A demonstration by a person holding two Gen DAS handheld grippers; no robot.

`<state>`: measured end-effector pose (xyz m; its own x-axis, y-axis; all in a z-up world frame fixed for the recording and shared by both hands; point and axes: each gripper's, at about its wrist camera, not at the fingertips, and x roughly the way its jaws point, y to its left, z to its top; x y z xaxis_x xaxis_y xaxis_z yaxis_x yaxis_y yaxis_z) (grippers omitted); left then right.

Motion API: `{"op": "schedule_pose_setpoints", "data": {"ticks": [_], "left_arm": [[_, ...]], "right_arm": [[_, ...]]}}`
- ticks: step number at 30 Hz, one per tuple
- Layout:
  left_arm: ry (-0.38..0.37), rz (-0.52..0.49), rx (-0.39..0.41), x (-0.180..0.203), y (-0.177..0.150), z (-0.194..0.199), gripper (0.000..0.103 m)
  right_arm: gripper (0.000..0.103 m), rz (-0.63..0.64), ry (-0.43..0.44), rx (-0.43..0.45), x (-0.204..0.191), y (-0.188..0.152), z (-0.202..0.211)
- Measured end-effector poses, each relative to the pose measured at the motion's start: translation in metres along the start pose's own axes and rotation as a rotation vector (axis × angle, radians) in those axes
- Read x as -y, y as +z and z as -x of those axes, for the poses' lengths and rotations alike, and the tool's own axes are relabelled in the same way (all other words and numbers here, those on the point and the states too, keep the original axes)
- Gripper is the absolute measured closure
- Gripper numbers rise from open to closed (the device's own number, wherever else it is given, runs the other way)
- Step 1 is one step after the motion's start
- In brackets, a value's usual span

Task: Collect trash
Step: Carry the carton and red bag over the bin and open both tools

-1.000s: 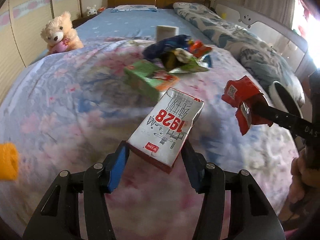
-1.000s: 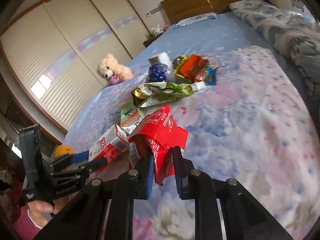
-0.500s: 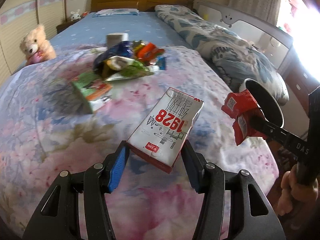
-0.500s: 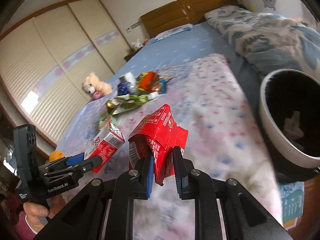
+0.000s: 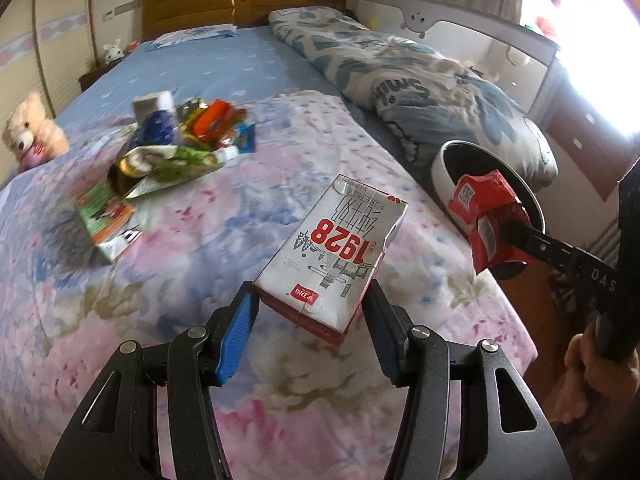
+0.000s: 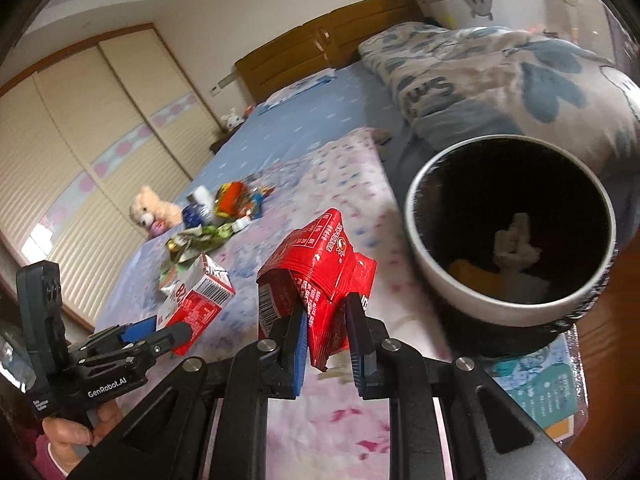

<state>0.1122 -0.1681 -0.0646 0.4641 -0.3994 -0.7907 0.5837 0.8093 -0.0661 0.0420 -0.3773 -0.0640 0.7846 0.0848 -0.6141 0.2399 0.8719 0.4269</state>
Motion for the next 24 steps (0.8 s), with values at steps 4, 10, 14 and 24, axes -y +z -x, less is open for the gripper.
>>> {"op": "schedule_pose_setpoints", "data": {"ticks": [4, 10, 14, 24], "left_arm": [[-0.010, -0.026, -0.001, 0.015, 0.004, -0.003, 0.050], [-0.031, -0.078, -0.005, 0.042, 0.013, -0.011, 0.050], [-0.048, -0.108, -0.007, 0.060, 0.021, -0.017, 0.050], [-0.076, -0.172, -0.012, 0.102, 0.041, -0.033, 0.050]], "right_arm": [[0.085, -0.018, -0.023, 0.019, 0.014, 0.003, 0.008], [0.085, -0.058, -0.053, 0.038, 0.038, 0.008, 0.018], [0.085, -0.079, -0.074, 0.057, 0.052, 0.012, 0.025], [0.085, -0.110, -0.121, 0.069, 0.085, 0.022, 0.036]]}}
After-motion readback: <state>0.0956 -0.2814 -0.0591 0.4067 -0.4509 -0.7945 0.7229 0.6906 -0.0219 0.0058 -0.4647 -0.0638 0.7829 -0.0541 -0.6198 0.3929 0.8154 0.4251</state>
